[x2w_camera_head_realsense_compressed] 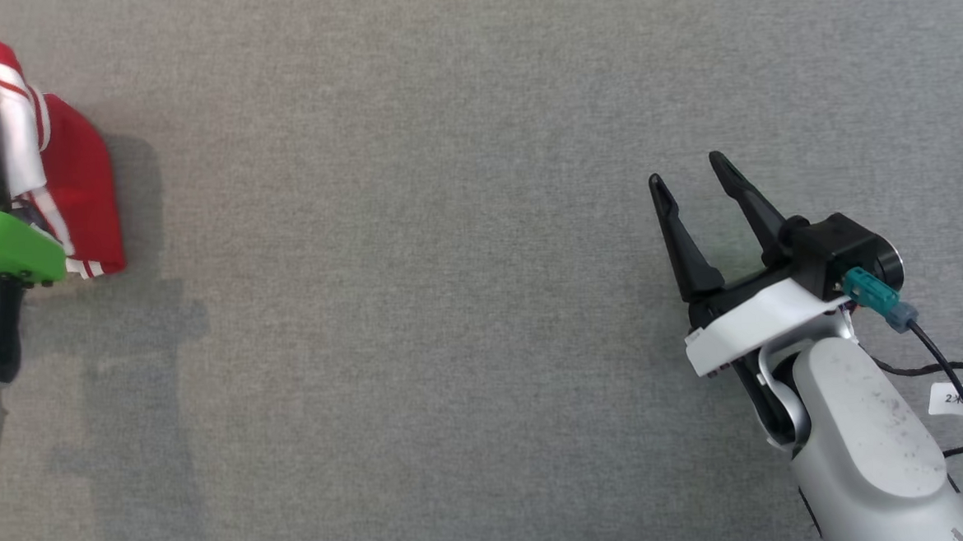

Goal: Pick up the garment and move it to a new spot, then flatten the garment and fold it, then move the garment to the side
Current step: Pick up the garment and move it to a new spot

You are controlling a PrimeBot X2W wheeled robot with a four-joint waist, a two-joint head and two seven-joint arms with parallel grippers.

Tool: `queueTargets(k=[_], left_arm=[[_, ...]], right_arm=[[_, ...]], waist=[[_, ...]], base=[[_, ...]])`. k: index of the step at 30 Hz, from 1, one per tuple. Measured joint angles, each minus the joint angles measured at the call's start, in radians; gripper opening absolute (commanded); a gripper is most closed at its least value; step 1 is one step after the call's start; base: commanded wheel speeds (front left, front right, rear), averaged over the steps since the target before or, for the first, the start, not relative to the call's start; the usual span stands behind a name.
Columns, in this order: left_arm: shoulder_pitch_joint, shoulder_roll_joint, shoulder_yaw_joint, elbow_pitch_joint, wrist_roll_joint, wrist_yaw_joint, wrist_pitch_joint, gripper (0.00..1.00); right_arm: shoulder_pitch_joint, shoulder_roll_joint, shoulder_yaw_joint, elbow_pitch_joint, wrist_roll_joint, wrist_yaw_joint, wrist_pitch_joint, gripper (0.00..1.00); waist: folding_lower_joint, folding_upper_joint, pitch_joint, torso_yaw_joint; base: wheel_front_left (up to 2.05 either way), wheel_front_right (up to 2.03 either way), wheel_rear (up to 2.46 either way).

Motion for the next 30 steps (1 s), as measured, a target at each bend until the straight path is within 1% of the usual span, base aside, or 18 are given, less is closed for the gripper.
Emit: queueTargets(k=[5, 7, 9, 16, 21, 25, 26, 27, 28, 30], left_arm=[[0.047, -0.053, 0.024, -0.125, 0.067, 0.0, 0.0, 0.0], [0.065, -0.099, 0.027, -0.179, 0.087, 0.0, 0.0, 0.0], [0.077, -0.137, 0.011, -0.211, 0.101, 0.0, 0.0, 0.0], [0.092, -0.255, -0.138, -0.265, 0.117, 0.0, 0.0, 0.0], [0.082, -0.327, -0.261, -0.249, 0.118, 0.0, 0.0, 0.0], [0.083, -0.377, -0.315, -0.226, 0.116, 0.0, 0.0, 0.0], [0.089, -0.388, -0.321, -0.215, 0.115, 0.0, 0.0, 0.34], [0.098, -0.396, -0.328, -0.204, 0.116, 0.0, 0.0, 0.71], [0.108, -0.402, -0.33, -0.194, 0.116, 0.0, 0.0, 1.0], [0.142, -0.412, -0.311, -0.177, 0.131, 0.0, 0.0, 1.0]], right_arm=[[0.042, 0.001, 0.012, -0.002, 0.029, 0.0, 0.0, 1.0], [0.063, -0.001, 0.017, -0.002, 0.041, 0.0, 0.0, 1.0], [0.076, -0.001, 0.022, -0.001, 0.049, 0.0, 0.0, 1.0], [0.098, 0.0, 0.056, -0.006, 0.072, 0.0, 0.0, 1.0], [0.113, 0.0, 0.072, -0.008, 0.086, 0.0, 0.0, 1.0], [0.127, -0.001, 0.078, -0.01, 0.088, 0.0, 0.0, 1.0], [0.133, 0.0, 0.078, -0.009, 0.088, 0.0, 0.0, 1.0], [0.138, 0.0, 0.079, -0.007, 0.091, 0.0, 0.0, 1.0], [0.14, -0.001, 0.078, -0.007, 0.091, 0.0, 0.0, 1.0], [0.152, 0.0, 0.074, -0.006, 0.091, 0.0, 0.0, 1.0]], waist=[[0.0, 0.0, -0.053, -0.04], [0.0, 0.0, -0.071, -0.069], [0.0, 0.0, -0.085, -0.095], [0.0, 0.0, -0.122, -0.193], [0.0, 0.0, -0.139, -0.266], [0.0, 0.0, -0.15, -0.314], [0.0, 0.0, -0.153, -0.325], [0.0, 0.0, -0.157, -0.335], [0.0, 0.0, -0.161, -0.342], [0.0, 0.0, -0.174, -0.351]], base=[[0.0, 0.0, 0.0], [0.0, 0.0, 0.0], [0.0, 0.0, 0.0], [0.0, 0.0, 0.0], [0.0, 0.0, 0.0], [0.0, 0.0, 0.0], [0.0, 0.0, 0.0], [0.0, 0.0, 0.0], [0.0, 0.0, 0.0], [0.0, 0.0, 0.0]])
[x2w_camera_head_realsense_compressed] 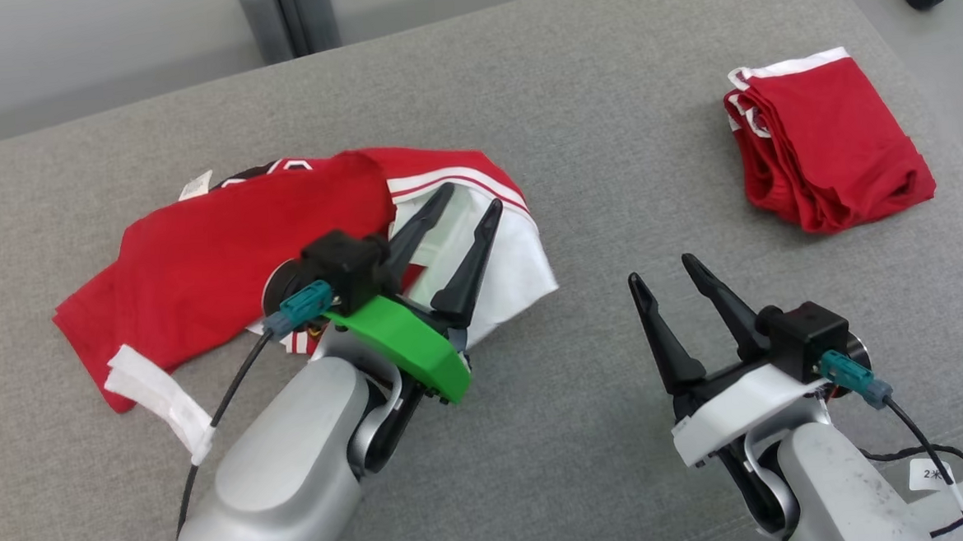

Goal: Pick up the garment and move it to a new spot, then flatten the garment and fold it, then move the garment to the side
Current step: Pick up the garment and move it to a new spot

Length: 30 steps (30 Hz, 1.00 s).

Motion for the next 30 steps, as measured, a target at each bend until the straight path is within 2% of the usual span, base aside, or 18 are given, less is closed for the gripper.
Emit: queueTargets(k=[1, 7, 17, 26, 30], left_arm=[[0.029, -0.006, 0.054, 0.007, 0.033, 0.0, 0.0, 1.0], [0.185, -0.013, 0.213, 0.036, 0.154, 0.007, -0.002, 1.0], [0.411, -0.022, 0.482, -0.012, 0.333, 0.009, -0.002, 1.0], [0.618, -0.074, 0.702, -0.072, 0.406, 0.008, -0.002, 1.0], [0.658, -0.091, 0.744, -0.087, 0.427, 0.007, -0.002, 1.0]], right_arm=[[0.013, 0.0, -0.01, 0.002, -0.002, 0.0, 0.0, 1.0], [0.043, 0.001, -0.029, 0.013, -0.005, 0.0, 0.0, 1.0], [0.087, 0.0, -0.064, 0.053, -0.005, 0.0, 0.0, 1.0], [0.139, 0.0, -0.073, 0.093, -0.005, 0.0, 0.0, 1.0], [0.146, 0.0, -0.072, 0.105, -0.008, 0.0, 0.0, 1.0]], waist=[[0.0, 0.0, -0.013, -0.003], [0.0, 0.0, -0.047, 0.031], [0.0, 0.0, -0.111, 0.114], [0.0, 0.0, -0.185, 0.167], [0.0, 0.0, -0.195, 0.188]], base=[[0.0, 0.0, 0.0], [0.0, 0.0, 0.0], [0.0, 0.0, 0.0], [0.0, 0.0, 0.0], [0.0, 0.0, 0.0]])
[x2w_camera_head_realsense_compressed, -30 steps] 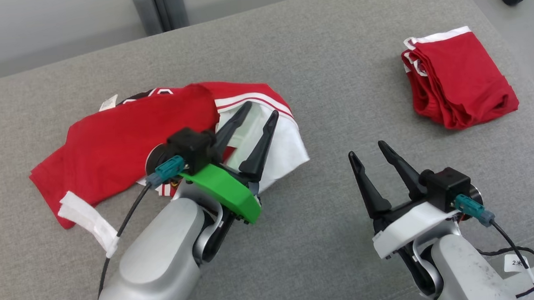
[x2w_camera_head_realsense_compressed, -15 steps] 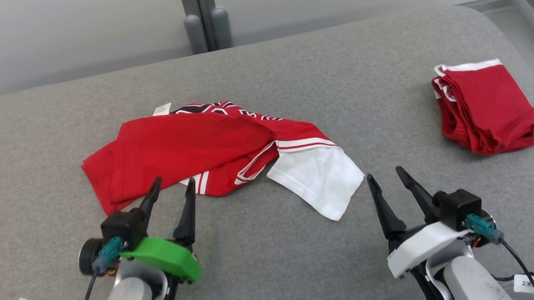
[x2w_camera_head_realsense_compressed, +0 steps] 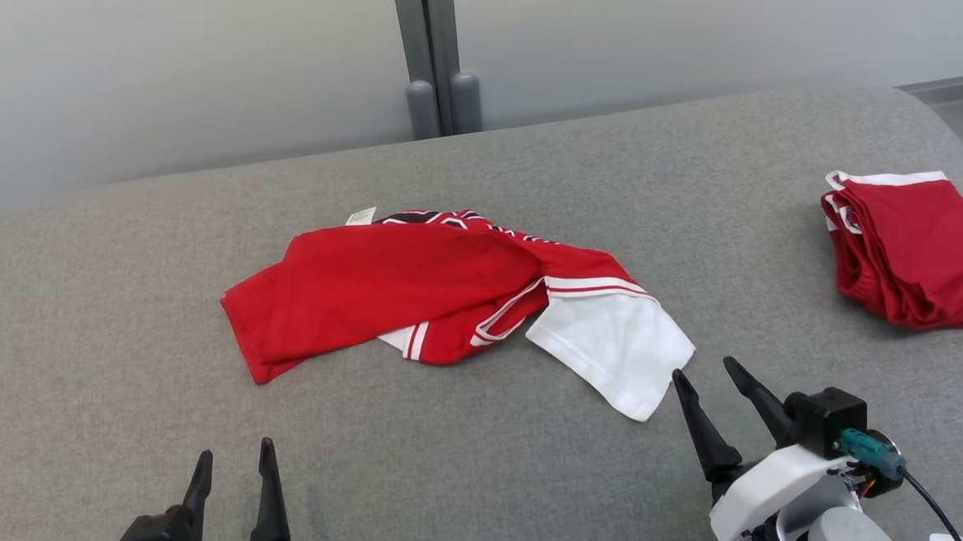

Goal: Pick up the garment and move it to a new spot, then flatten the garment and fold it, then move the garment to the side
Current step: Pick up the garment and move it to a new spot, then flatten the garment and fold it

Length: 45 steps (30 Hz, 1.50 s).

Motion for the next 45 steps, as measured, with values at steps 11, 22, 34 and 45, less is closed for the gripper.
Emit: queueTargets(k=[11, 22, 34, 45], left_arm=[[-0.045, -0.017, -0.022, -0.01, 0.012, -0.004, 0.0, 1.0], [-0.079, -0.018, -0.054, -0.006, -0.014, -0.004, 0.0, 1.0], [-0.09, -0.018, -0.049, -0.007, -0.024, -0.004, 0.0, 1.0], [-0.123, -0.019, -0.072, -0.012, -0.041, -0.004, 0.0, 1.0]], right_arm=[[-0.034, 0.0, 0.038, 0.103, -0.024, 0.0, 0.0, 1.0], [-0.11, 0.001, 0.094, 0.234, -0.06, 0.0, 0.0, 1.0], [-0.143, 0.006, -0.032, 0.285, -0.225, 0.0, -0.001, 0.0], [-0.067, 0.0, -0.236, 0.15, -0.368, 0.0, 0.0, 1.0]], waist=[[0.0, 0.0, 0.045, 0.029], [0.0, 0.0, 0.103, 0.077], [0.0, 0.0, 0.121, 0.085], [0.0, 0.0, 0.116, 0.028]], base=[[0.0, 0.0, 0.0], [0.0, 0.0, 0.0], [0.0, 0.0, 0.0], [0.0, 0.0, 0.0]])
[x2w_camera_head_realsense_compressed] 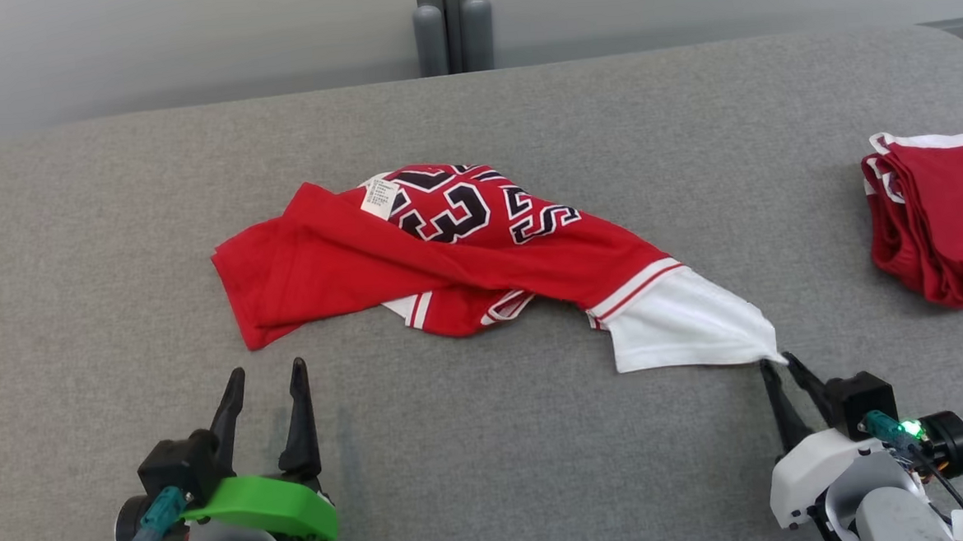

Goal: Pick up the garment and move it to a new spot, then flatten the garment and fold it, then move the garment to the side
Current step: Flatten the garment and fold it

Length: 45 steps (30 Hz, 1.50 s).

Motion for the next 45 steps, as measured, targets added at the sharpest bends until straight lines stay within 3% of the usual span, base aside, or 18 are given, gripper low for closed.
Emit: queueTargets(k=[8, 23, 38, 39, 40, 41, 42, 45], left_arm=[[-0.156, 0.021, -0.044, 0.054, -0.028, 0.0, 0.0, 1.0], [-0.588, 0.202, -0.212, 0.385, -0.203, 0.0, 0.0, 1.0], [-0.712, 0.293, -0.444, 0.533, -0.439, 0.0, 0.0, 1.0], [-0.716, 0.296, -0.454, 0.538, -0.449, 0.0, 0.0, 0.95], [-0.718, 0.301, -0.466, 0.544, -0.458, 0.0, 0.0, 0.53], [-0.718, 0.303, -0.475, 0.547, -0.463, 0.0, 0.0, 0.2], [-0.718, 0.305, -0.486, 0.547, -0.47, 0.0, 0.0, 0.0], [-0.719, 0.303, -0.513, 0.548, -0.489, 0.0, 0.0, 0.0]], right_arm=[[-0.017, 0.0, 0.094, -0.102, 0.119, 0.0, 0.0, 1.0], [-0.122, 0.0, 0.238, -0.232, 0.259, 0.0, 0.0, 1.0], [-0.126, 0.0, 0.264, -0.276, 0.289, 0.0, 0.0, 1.0], [-0.126, 0.0, 0.264, -0.276, 0.289, 0.0, 0.0, 1.0], [-0.126, 0.0, 0.263, -0.274, 0.289, 0.0, 0.0, 1.0], [-0.126, 0.0, 0.262, -0.273, 0.288, 0.0, 0.0, 1.0], [-0.126, 0.0, 0.261, -0.271, 0.286, 0.0, 0.0, 1.0], [-0.126, 0.0, 0.258, -0.266, 0.283, 0.0, 0.0, 1.0]], waist=[[0.0, 0.0, 0.049, -0.028], [0.0, 0.0, 0.202, -0.096], [0.0, 0.0, 0.265, -0.16], [0.0, 0.0, 0.264, -0.159], [0.0, 0.0, 0.264, -0.159], [0.0, 0.0, 0.263, -0.158], [0.0, 0.0, 0.261, -0.157], [0.0, 0.0, 0.254, -0.152]], base=[[0.0, 0.0, 0.0], [0.0, 0.0, 0.0], [0.0, 0.0, 0.0], [0.0, 0.0, 0.0], [0.0, 0.0, 0.0], [0.0, 0.0, 0.0], [0.0, 0.0, 0.0], [0.0, 0.0, 0.0]])
